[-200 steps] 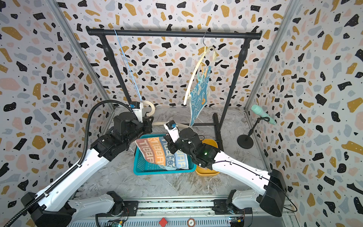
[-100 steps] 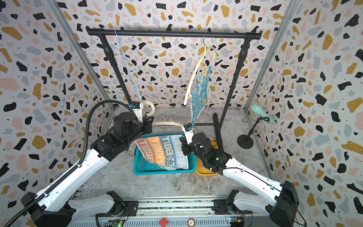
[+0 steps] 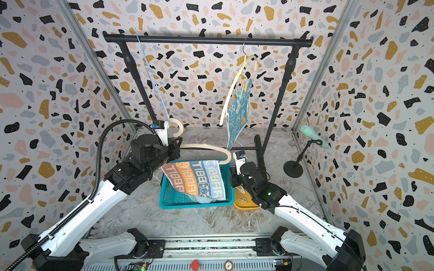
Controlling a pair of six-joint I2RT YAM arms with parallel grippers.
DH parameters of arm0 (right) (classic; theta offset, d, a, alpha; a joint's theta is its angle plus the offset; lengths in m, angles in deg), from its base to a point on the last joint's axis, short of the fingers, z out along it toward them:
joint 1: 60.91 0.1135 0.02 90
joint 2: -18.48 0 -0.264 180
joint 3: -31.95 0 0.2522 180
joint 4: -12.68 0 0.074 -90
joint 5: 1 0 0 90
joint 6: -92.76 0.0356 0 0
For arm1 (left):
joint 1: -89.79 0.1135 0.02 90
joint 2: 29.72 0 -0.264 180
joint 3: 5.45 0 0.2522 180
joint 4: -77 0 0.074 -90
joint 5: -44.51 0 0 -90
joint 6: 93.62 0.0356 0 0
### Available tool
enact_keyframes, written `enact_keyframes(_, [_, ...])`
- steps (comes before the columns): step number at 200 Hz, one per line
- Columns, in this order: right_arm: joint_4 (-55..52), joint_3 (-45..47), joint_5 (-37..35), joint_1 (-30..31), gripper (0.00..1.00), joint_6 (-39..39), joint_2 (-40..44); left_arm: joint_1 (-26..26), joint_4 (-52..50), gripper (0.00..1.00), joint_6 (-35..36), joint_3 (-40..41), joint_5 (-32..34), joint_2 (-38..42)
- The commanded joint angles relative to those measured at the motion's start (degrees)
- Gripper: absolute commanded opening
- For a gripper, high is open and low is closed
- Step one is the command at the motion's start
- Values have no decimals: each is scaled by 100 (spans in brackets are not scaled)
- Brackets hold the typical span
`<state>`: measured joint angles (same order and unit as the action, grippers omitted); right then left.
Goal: Remove the clothespins securing towels to the hanger
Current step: Place the clothespin in the storage box.
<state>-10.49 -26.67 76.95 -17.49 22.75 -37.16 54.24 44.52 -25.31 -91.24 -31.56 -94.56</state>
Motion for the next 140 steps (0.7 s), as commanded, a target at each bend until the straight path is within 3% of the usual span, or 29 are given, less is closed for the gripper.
enact_keyframes(1, [-115,90,-72,-185,0,99,173,-31,415,0,74,-5,-49,127])
enact_keyframes(140, [48,788,54,-886,0,208,-193,-33,455,0,34,119,21,205])
